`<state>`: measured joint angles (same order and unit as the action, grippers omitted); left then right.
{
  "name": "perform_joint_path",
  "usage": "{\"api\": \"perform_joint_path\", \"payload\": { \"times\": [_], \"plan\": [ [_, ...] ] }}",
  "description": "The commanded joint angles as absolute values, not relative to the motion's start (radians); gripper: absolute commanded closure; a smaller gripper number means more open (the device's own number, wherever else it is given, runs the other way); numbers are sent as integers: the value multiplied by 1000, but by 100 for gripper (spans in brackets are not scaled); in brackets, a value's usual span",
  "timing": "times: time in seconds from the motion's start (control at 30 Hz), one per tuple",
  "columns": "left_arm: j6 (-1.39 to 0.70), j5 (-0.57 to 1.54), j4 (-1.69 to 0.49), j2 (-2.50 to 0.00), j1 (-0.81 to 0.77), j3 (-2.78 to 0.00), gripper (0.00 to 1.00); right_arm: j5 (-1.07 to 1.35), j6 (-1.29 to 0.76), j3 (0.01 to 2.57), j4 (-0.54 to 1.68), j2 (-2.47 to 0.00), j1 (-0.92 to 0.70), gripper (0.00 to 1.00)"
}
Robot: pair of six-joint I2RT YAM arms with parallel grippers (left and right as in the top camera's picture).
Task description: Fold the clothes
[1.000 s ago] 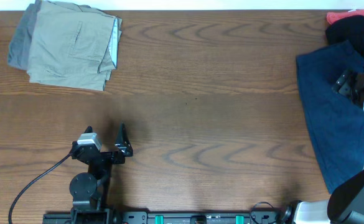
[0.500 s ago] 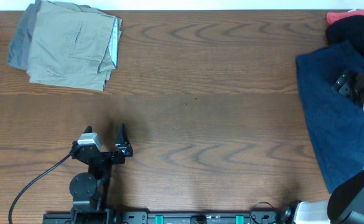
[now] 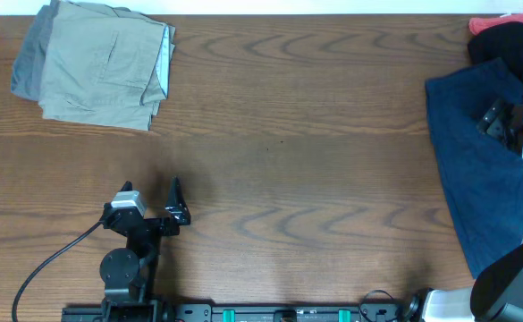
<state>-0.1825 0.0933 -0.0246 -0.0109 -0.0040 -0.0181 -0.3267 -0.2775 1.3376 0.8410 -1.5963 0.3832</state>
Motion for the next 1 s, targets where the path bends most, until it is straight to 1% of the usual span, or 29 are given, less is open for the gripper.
{"api": "perform_joint_path", "payload": {
  "times": [0.0, 0.17, 0.3, 0.43, 0.73, 0.87, 0.97],
  "plan": [
    [-169, 92, -63, -4, -10, -4, 2, -335, -276, 1335, 842, -1597, 378, 1],
    [-169, 92, -63, -4, -10, -4, 2, -333, -276, 1311, 842, -1544, 350, 1],
    [-169, 92, -63, -4, -10, -4, 2, -332, -276, 1259, 841, -1426, 302, 1],
    [-168, 92, -63, -4, -10, -4, 2, -332, -276, 1171, 842, -1237, 226, 1],
    [-169, 92, -63, -4, -10, -4, 2, -332, -276, 1028, 843, -798, -23, 1],
    [-169, 92, -63, -4, -10, -4, 2, -333, -276, 1001, 860, -643, -72, 1],
    [-169, 92, -63, -4, -10, -4, 2, -334, -272, 980, 888, -560, -76, 1]
  ]
}}
